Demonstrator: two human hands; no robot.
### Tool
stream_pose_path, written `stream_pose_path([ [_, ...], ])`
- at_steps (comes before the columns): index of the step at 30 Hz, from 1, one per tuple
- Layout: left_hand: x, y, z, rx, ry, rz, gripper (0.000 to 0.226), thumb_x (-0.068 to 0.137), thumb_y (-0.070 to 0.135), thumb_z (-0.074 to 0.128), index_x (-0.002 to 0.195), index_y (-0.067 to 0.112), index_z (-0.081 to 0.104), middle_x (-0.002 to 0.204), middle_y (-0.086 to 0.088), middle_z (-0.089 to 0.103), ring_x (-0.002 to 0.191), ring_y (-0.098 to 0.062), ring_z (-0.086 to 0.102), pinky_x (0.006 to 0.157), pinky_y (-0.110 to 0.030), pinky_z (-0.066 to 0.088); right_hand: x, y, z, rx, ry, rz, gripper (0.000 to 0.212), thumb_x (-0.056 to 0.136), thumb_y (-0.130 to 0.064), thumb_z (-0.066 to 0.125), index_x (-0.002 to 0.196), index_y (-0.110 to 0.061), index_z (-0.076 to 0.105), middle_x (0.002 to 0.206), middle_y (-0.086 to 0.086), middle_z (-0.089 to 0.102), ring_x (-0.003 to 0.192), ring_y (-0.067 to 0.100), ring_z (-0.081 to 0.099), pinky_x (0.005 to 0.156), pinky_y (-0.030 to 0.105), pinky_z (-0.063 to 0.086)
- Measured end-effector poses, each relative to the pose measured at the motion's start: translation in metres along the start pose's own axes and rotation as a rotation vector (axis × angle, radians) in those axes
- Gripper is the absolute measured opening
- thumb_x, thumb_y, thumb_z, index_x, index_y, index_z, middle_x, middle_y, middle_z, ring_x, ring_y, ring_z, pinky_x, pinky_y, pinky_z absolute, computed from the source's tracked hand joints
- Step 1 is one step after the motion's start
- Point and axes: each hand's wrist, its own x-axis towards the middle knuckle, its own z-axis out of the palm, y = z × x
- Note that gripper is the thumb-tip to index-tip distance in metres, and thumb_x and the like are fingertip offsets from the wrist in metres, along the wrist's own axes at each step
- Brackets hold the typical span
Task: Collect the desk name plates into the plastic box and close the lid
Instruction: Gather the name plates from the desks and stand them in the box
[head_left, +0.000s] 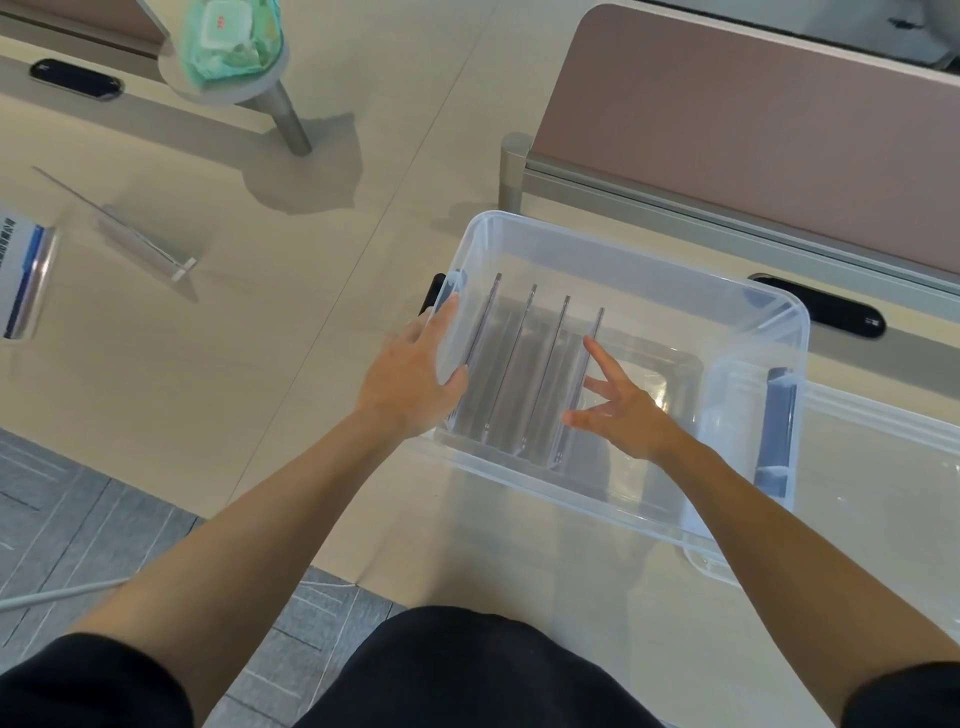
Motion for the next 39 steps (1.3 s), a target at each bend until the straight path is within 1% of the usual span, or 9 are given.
stream_pose_path([
  [9,0.0,0.0,-0.001,0.006,0.009,0.0,0.08,0.091,0.039,0.057,0.153,0.041,0.006,0.146,0.0,0.043,0.123,-0.028,0.045,0.103,-0.047,0.043,0.0,0.0,0.001,0.008,-0.018,-0.003,0.108,0.07,-0.044,0.077,0.154,-0.049,0.009,0.165,-0.009,0.014,0.141,0.024,0.042,0.106,0.04,0.048],
  [14,-0.001,0.002,-0.002,-0.004,0.015,0.012,0.081,0.09,0.036,0.059,0.154,0.038,0.008,0.138,0.0,0.048,0.114,-0.028,0.049,0.1,-0.045,0.044,0.001,0.0,-0.001,-0.038,-0.023,0.023,0.108,0.07,-0.05,0.075,0.153,-0.053,0.007,0.165,-0.006,0.018,0.115,0.005,0.057,0.106,0.042,0.048],
  [18,-0.002,0.003,-0.002,0.004,0.01,0.002,0.081,0.091,0.035,0.059,0.154,0.038,0.008,0.136,-0.002,0.049,0.115,-0.029,0.049,0.101,-0.045,0.044,0.001,0.0,-0.002,-0.068,-0.022,0.033,0.107,0.069,-0.054,0.074,0.151,-0.056,0.005,0.164,-0.006,0.019,0.128,0.021,0.057,0.108,0.046,0.046],
  [24,-0.002,0.005,-0.004,0.026,-0.001,-0.013,0.082,0.091,0.036,0.059,0.154,0.038,0.007,0.136,-0.002,0.049,0.113,-0.029,0.05,0.099,-0.045,0.045,0.001,0.001,-0.004,-0.07,-0.049,0.032,0.108,0.068,-0.058,0.075,0.149,-0.06,0.003,0.165,-0.005,0.018,0.129,0.024,0.056,0.108,0.048,0.045],
  [26,-0.002,0.005,-0.004,0.018,-0.006,-0.016,0.082,0.091,0.037,0.059,0.154,0.039,0.007,0.137,-0.002,0.048,0.113,-0.03,0.05,0.099,-0.046,0.045,-0.002,-0.002,-0.007,-0.113,-0.053,0.051,0.105,0.069,-0.062,0.072,0.148,-0.062,0.002,0.163,-0.005,0.025,0.124,0.024,0.06,0.109,0.049,0.045],
  [28,-0.002,0.004,-0.005,0.006,-0.03,-0.015,0.081,0.091,0.042,0.058,0.153,0.04,0.006,0.143,-0.003,0.044,0.118,-0.031,0.049,0.1,-0.048,0.045,-0.006,-0.012,-0.011,-0.258,-0.011,0.062,0.097,0.072,-0.072,0.063,0.146,-0.064,0.001,0.153,-0.004,0.044,0.117,0.025,0.064,0.106,0.051,0.047],
  [31,-0.004,-0.001,-0.012,-0.058,-0.037,-0.046,0.078,0.088,0.049,0.057,0.152,0.037,0.013,0.145,-0.001,0.041,0.125,-0.024,0.045,0.102,-0.045,0.043,-0.013,-0.04,-0.02,-0.488,0.138,0.045,0.072,0.082,-0.076,0.049,0.147,-0.053,0.025,0.122,-0.005,0.067,0.106,0.025,0.066,0.1,0.05,0.051],
  [34,-0.015,-0.01,-0.028,-0.168,0.054,-0.065,0.059,0.085,0.053,0.053,0.139,0.035,0.039,0.135,0.006,0.048,0.128,-0.016,0.043,0.098,-0.034,0.04,-0.018,-0.086,-0.02,-0.565,0.185,-0.019,0.054,0.09,-0.067,0.049,0.134,-0.037,0.055,0.113,-0.007,0.068,0.099,0.02,0.065,0.096,0.043,0.053],
  [39,-0.053,-0.052,-0.067,-0.291,0.187,-0.146,0.037,0.091,0.033,0.063,0.126,0.021,0.059,0.118,0.003,0.064,0.105,-0.018,0.061,0.091,-0.029,0.045,-0.025,-0.167,0.031,-0.642,0.13,-0.258,0.032,0.096,-0.048,0.056,0.115,-0.025,0.069,0.1,-0.009,0.066,0.089,0.011,0.062,0.086,0.03,0.05],
])
